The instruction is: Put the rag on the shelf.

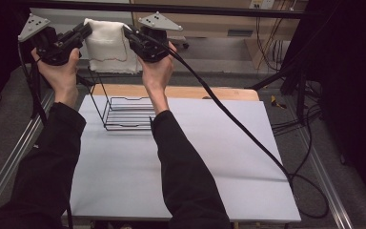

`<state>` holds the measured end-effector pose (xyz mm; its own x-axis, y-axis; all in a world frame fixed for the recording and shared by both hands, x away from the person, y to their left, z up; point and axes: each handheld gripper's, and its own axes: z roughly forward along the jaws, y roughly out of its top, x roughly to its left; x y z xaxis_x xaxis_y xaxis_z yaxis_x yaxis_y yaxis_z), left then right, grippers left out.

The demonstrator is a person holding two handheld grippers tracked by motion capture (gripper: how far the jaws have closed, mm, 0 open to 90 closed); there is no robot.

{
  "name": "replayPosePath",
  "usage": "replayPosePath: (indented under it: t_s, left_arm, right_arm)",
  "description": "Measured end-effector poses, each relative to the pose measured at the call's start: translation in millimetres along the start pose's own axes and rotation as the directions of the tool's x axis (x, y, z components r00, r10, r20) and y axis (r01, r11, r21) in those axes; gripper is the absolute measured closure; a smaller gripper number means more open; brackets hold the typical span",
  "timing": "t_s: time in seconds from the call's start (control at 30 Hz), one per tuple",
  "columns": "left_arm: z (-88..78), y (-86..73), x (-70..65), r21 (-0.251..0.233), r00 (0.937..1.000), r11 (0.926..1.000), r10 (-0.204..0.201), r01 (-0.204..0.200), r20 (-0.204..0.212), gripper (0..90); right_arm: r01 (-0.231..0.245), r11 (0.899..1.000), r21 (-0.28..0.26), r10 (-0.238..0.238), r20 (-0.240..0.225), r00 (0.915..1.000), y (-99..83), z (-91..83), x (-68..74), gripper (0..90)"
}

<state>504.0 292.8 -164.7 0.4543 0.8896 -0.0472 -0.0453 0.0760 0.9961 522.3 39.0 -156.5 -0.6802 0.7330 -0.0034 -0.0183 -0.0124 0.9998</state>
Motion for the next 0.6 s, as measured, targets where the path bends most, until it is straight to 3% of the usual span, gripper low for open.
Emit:
replayPosePath:
  t_s: [0.6]
  left_arm:
    - [4.5, -20.6, 12.9, 0.046, 0.9999, 0.9989, -0.012, 0.012, -0.010, 83.1]
  right_arm:
    - [0.005, 0.998, 0.061, -0.005, -0.001, 1.0000, -17.2, 13.3, -0.3, 81.0]
